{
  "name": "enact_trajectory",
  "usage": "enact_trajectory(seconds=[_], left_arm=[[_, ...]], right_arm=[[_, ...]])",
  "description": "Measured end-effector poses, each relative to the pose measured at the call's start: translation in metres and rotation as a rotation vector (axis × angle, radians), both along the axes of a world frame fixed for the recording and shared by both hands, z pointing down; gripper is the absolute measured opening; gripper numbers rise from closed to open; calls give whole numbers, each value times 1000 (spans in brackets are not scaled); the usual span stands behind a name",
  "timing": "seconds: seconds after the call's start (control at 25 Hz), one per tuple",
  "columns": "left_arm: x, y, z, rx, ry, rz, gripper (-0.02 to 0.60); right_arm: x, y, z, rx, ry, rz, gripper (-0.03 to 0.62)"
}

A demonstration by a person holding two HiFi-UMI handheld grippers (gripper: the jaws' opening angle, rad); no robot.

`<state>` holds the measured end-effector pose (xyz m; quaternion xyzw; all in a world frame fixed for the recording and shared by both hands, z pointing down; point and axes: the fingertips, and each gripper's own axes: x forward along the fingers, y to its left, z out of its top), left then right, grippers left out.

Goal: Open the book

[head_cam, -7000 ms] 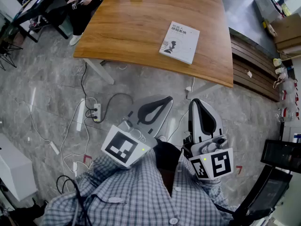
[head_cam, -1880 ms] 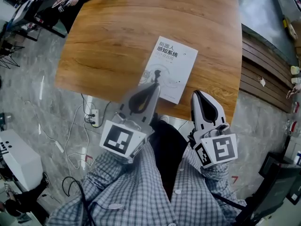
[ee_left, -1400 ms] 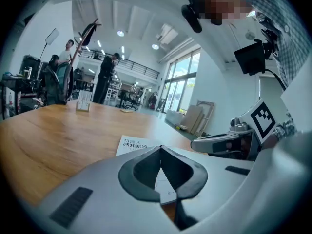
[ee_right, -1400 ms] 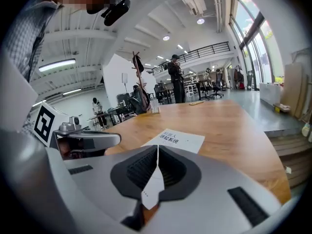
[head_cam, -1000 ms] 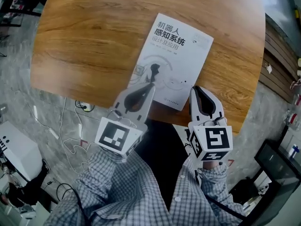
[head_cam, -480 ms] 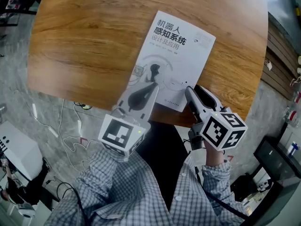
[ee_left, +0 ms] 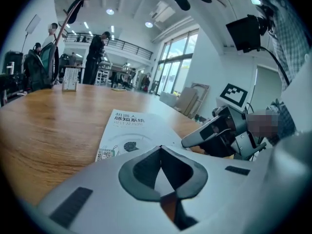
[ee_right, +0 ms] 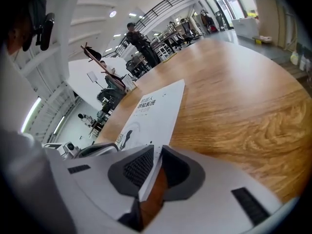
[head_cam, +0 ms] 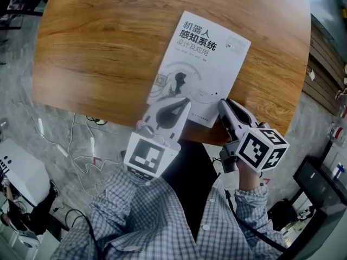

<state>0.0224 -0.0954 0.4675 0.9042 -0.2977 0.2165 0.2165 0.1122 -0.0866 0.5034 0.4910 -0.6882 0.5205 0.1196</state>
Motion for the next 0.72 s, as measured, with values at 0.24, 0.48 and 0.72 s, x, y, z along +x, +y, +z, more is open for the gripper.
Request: enact_trajectory(seconds=[0.24,0.48,0.72], left_arm=[[11,13,-19,103,-74,156,5],[24,36,-14,242,-268,316,17],[33,60,-17,281,-282,381,161]], right_arm=[[0,-1,-10,13,-66,21,55],[1,-1,-20,25,-158,80,46],[0,-3,-31,43,-239,105,40]])
